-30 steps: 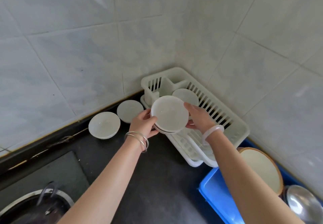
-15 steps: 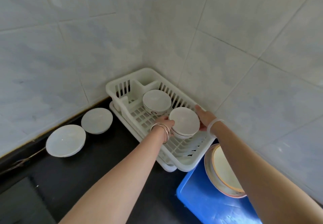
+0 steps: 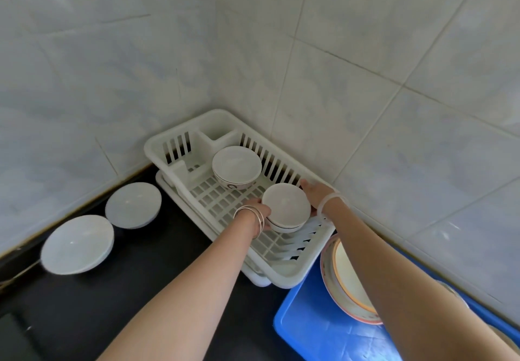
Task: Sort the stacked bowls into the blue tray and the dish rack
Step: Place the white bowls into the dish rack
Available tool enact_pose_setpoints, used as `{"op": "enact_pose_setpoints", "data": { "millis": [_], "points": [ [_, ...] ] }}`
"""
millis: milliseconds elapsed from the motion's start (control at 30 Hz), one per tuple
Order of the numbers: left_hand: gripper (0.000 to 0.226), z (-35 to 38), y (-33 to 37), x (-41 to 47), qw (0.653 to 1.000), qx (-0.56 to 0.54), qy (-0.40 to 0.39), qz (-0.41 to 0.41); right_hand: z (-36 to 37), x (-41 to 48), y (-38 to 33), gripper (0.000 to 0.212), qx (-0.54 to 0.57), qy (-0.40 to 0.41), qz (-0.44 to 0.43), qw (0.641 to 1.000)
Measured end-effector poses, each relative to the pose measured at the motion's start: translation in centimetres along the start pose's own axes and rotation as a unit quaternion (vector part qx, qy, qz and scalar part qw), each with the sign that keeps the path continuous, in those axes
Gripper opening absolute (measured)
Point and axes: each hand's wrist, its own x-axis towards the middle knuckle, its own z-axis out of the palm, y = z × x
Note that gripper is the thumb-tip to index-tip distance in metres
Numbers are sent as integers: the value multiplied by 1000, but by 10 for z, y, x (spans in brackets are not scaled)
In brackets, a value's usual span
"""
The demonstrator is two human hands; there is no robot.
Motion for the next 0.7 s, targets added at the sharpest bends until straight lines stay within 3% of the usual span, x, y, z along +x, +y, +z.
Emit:
{"op": "enact_pose_setpoints", "data": {
  "millis": [200,433,633,700],
  "points": [
    [49,0,1,1,1000,7,-12,1,-3,1,-1,52,-77,9,-1,997],
    [48,1,0,1,999,38,-13,17,0,-9,7,47,-224,62,-70,970],
    [41,-9,5,-7,995,85,-2,59,-3,-25,7,41,-208,67,-103,970],
    [34,-15,7,-13,997,56,-1,59,-4,-34,7,40,-190,73,-119,972]
  ]
}}
